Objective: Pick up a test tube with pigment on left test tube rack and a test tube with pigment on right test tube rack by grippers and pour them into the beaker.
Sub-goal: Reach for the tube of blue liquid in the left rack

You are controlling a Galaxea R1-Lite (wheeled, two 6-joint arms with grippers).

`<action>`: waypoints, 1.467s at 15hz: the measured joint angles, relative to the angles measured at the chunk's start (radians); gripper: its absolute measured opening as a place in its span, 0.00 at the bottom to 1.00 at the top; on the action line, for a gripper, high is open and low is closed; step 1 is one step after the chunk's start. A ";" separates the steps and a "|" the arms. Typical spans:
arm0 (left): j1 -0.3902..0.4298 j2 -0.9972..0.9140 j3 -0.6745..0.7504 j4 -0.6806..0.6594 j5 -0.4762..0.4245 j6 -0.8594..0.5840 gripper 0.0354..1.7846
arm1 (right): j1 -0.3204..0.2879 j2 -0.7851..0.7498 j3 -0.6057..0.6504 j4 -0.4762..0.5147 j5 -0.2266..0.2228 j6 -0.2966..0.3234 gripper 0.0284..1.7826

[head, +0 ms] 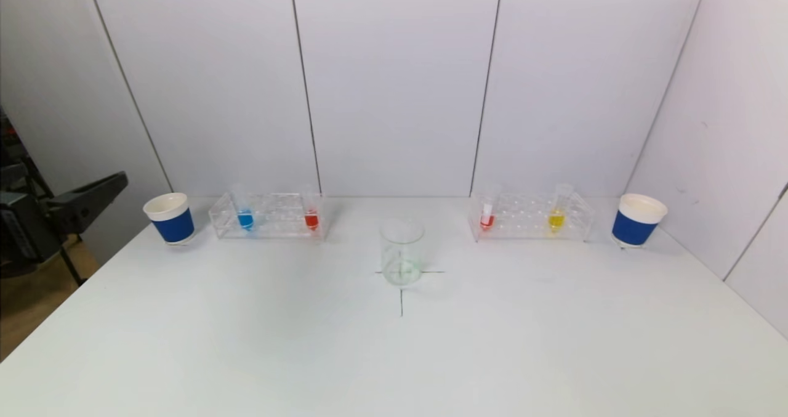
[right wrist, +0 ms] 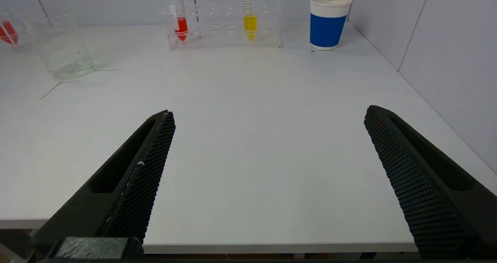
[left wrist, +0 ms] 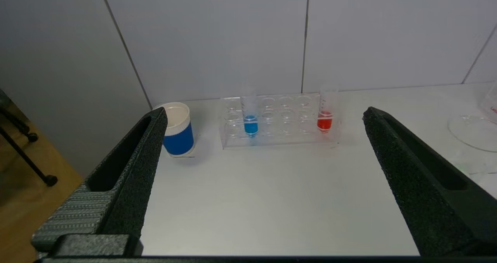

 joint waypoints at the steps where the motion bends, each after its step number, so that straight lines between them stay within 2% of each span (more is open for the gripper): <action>1: 0.005 0.047 0.022 -0.064 0.000 0.000 0.99 | 0.000 0.000 0.000 0.000 0.000 0.000 0.99; 7: 0.060 0.398 0.110 -0.493 -0.041 0.000 0.99 | 0.000 0.000 0.000 0.000 0.000 0.000 0.99; 14: 0.134 0.814 0.104 -0.951 -0.179 0.006 0.99 | 0.000 0.000 0.000 0.000 0.000 0.000 0.99; 16: 0.149 0.888 0.080 -0.997 -0.217 0.007 0.99 | 0.000 0.000 0.000 0.000 0.000 0.000 0.99; 22: 0.157 1.025 -0.022 -1.004 -0.237 0.008 0.99 | 0.000 0.000 0.000 0.000 0.000 0.000 0.99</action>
